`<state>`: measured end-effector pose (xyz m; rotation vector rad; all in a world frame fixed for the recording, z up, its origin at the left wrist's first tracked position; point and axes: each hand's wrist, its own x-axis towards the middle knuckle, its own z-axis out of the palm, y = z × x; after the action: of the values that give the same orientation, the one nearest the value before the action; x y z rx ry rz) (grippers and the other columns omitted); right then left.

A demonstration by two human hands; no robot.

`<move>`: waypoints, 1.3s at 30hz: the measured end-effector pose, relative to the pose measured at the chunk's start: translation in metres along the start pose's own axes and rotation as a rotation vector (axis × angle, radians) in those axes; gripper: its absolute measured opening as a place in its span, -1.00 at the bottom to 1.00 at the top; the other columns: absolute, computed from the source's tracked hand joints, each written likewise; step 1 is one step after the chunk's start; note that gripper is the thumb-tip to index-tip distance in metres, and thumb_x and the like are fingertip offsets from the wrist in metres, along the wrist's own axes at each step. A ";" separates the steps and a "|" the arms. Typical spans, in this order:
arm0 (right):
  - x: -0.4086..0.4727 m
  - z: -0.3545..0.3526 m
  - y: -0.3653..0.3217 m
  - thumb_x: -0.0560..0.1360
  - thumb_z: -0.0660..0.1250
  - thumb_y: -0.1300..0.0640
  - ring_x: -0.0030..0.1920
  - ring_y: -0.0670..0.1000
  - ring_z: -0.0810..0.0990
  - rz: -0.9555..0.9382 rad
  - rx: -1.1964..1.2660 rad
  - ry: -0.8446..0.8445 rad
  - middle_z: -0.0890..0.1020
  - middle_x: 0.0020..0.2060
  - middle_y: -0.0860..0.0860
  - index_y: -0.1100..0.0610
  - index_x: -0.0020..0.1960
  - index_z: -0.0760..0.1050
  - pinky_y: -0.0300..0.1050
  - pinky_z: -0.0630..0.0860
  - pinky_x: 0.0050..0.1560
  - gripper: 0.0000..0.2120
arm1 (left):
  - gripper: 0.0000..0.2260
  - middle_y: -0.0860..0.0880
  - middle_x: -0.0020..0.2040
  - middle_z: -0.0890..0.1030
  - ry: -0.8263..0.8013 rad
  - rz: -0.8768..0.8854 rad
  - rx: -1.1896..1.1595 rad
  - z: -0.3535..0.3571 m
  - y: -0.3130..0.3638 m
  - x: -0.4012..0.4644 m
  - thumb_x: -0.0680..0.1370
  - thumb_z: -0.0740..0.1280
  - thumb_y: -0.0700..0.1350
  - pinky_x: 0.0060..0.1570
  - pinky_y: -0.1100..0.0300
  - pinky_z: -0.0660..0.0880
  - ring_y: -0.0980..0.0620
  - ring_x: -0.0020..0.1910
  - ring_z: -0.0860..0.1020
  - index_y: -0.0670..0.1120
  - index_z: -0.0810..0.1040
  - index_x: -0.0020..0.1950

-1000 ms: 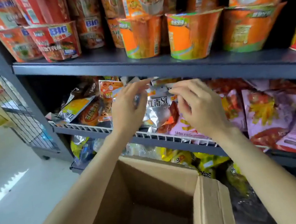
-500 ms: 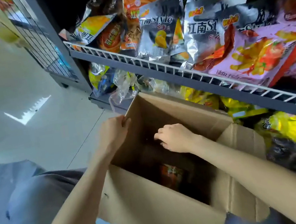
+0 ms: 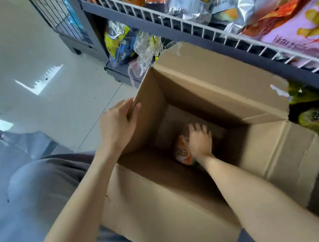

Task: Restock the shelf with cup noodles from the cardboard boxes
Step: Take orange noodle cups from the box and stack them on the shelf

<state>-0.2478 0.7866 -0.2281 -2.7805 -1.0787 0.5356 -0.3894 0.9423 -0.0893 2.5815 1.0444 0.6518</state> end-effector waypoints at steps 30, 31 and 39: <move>0.022 0.061 0.016 0.54 0.27 -0.04 0.48 0.30 0.01 -0.119 -0.601 -0.366 -0.03 0.50 0.27 0.07 0.56 -0.08 0.33 0.16 0.38 -0.25 | -0.82 -0.06 -0.24 0.61 0.054 0.072 0.041 0.020 -0.018 0.007 0.58 0.27 -0.06 -0.34 0.20 0.27 -0.17 -0.33 0.55 -0.10 0.63 -0.01; 0.020 0.052 0.011 0.52 0.29 -0.06 0.48 0.30 0.03 -0.118 -0.570 -0.363 0.00 0.49 0.26 0.06 0.56 -0.04 0.32 0.16 0.38 -0.25 | -0.82 -0.06 -0.24 0.61 0.056 0.060 0.050 0.019 -0.019 0.007 0.58 0.27 -0.05 -0.34 0.20 0.26 -0.17 -0.33 0.56 -0.10 0.63 -0.01; -0.021 -0.092 -0.043 0.27 0.49 -0.23 0.40 0.20 0.14 -0.159 0.147 -0.047 0.08 0.42 0.12 -0.05 0.48 0.12 0.16 0.23 0.38 -0.07 | -0.80 -0.02 0.02 0.65 -0.158 -0.093 -0.051 0.018 -0.004 0.032 0.57 0.27 0.04 -0.06 0.09 0.47 -0.08 -0.02 0.60 0.02 0.60 0.11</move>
<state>-0.2562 0.8060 -0.1269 -2.5420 -1.2050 0.6351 -0.3625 0.9666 -0.0967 2.4774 1.0747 0.4377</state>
